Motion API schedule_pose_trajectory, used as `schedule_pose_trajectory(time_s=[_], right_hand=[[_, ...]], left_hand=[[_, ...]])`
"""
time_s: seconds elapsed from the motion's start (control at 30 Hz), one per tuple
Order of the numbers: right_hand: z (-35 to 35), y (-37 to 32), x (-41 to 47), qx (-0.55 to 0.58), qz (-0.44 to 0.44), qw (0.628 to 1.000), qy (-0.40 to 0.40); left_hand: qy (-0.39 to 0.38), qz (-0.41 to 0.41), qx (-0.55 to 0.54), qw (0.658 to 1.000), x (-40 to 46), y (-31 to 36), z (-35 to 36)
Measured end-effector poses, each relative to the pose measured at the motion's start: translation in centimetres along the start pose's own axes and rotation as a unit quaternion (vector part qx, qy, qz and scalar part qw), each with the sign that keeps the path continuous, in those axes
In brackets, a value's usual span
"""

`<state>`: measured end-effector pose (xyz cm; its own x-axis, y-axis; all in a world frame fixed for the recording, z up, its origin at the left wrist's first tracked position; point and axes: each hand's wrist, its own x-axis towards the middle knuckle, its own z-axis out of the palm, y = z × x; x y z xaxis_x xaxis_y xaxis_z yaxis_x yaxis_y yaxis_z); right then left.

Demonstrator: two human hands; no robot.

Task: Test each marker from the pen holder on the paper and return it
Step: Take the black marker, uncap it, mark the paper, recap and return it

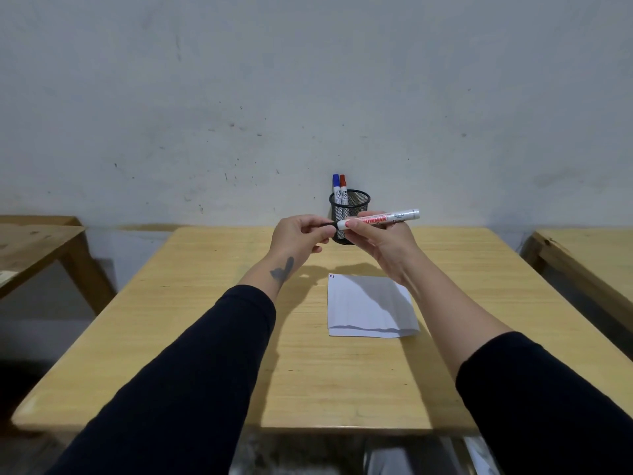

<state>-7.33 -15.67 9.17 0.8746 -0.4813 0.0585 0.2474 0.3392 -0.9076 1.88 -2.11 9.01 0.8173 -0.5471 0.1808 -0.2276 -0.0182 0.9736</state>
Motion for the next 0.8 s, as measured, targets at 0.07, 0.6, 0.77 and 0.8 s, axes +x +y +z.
schedule_pose_trajectory(time_s=[0.07,0.6,0.77,0.8], right_hand=[[-0.1,0.5,-0.2,0.002,0.005,1.000,0.009],[-0.8,-2.7,1.3,-0.302,-0.119,0.934,0.147],[0.7,-2.8,1.5,-0.576,-0.214,0.787,0.055],[0.8,-2.2,1.7,-0.585,-0.210,0.782,0.052]], left_hand=[[0.006,0.004,0.015,1.000,-0.1,-0.4,0.3],[0.066,0.032,0.078,0.994,2.2,2.3,-1.4],[0.032,0.048,0.136,0.989,2.8,2.7,0.1],[0.027,0.052,0.143,0.988,2.8,2.6,0.5]])
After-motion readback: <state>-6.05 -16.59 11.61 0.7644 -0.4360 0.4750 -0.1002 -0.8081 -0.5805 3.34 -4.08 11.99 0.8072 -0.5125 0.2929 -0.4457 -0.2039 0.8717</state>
